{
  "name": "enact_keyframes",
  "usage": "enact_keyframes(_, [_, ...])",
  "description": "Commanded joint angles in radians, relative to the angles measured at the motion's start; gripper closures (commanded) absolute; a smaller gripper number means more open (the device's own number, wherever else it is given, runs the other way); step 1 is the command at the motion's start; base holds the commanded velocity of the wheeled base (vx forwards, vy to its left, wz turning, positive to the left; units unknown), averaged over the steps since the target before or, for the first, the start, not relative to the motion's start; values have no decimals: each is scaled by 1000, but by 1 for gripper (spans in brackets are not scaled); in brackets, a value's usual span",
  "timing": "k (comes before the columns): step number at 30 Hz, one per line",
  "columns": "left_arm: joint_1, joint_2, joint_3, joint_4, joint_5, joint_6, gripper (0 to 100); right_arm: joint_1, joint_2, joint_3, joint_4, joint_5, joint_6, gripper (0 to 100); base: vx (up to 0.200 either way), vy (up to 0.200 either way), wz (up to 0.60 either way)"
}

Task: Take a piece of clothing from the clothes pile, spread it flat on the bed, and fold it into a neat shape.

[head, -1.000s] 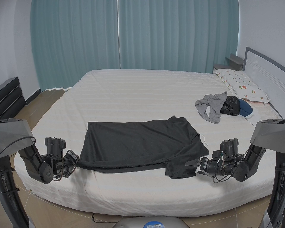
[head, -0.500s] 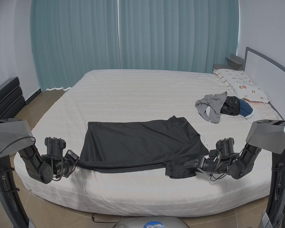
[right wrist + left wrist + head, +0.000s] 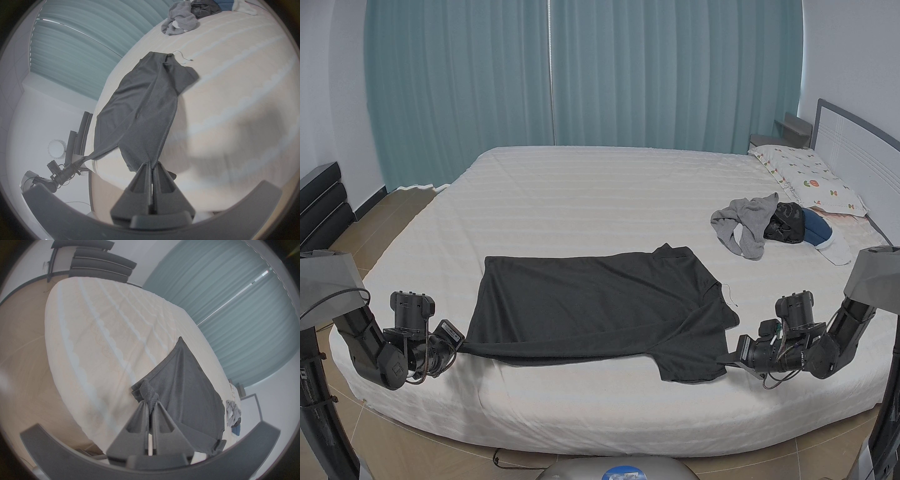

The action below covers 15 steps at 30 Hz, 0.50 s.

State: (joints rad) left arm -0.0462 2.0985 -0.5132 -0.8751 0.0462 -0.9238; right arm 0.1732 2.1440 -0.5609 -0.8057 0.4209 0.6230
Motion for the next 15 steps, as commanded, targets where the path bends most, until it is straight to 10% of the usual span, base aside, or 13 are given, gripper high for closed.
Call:
enact_keyframes(1, [37, -60, 41, 2, 1, 74, 100, -29, -154, 151, 13, 9, -39, 100, 0, 0, 0])
enact_keyframes(15, [25, -95, 180, 5, 38, 316, 100, -23, -234, 420, 17, 4, -146, 100, 0, 0, 0])
